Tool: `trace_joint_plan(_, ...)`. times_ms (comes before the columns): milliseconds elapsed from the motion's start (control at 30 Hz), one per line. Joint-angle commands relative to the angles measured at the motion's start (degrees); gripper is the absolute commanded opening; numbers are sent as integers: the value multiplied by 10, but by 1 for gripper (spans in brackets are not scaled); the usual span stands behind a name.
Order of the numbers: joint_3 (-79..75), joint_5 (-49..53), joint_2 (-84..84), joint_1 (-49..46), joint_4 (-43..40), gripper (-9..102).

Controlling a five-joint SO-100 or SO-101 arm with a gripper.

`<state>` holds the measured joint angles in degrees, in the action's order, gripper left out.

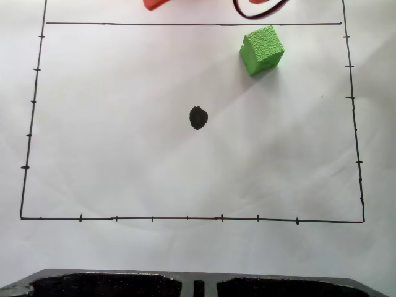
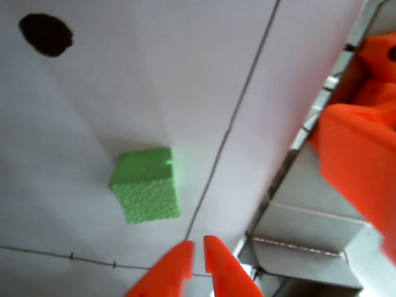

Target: Grasp the colored block, Place it on the black dot, and then return the arm to the default position.

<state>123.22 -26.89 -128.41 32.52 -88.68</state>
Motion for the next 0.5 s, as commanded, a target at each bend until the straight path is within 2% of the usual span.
trace_joint_plan(0,-25,4,4,3,-2,9)
trace_joint_plan(333,-12,33,24,25,21,29)
trace_joint_plan(467,-5,48,32,39,22,30)
